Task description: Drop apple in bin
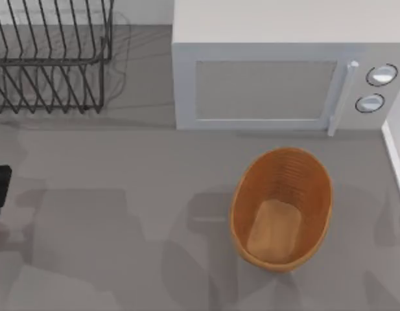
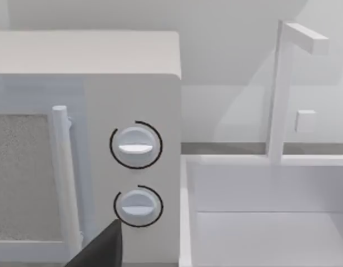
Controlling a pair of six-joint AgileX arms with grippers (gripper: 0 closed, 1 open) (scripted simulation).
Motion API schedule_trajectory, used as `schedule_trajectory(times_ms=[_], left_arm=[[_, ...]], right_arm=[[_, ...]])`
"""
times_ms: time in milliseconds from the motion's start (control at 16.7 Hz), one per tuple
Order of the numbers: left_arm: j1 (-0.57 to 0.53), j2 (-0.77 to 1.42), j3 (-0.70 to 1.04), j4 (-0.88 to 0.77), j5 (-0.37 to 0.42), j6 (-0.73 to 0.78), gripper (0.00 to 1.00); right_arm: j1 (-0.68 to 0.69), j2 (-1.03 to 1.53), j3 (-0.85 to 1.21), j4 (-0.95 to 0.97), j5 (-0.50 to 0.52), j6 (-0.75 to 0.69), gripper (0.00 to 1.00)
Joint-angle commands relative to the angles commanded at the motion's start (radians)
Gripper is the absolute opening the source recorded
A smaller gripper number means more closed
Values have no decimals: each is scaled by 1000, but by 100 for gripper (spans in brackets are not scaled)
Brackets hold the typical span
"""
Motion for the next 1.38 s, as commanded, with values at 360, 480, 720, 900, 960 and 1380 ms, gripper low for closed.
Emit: schedule_trajectory(times_ms=[360,480,720,900,960,1380], left_arm=[[3,99,-105,209,0,5,100],[3,102,-109,214,0,5,100],[3,102,-109,214,0,5,85],[3,102,-109,214,0,5,62],[3,102,-109,214,0,5,55],[3,102,-109,214,0,5,2]], right_arm=[[0,0,0,0,0,0,100],[0,0,0,0,0,0,100],[0,0,0,0,0,0,100],[0,0,0,0,0,0,100],[0,0,0,0,0,0,100],[0,0,0,0,0,0,100]])
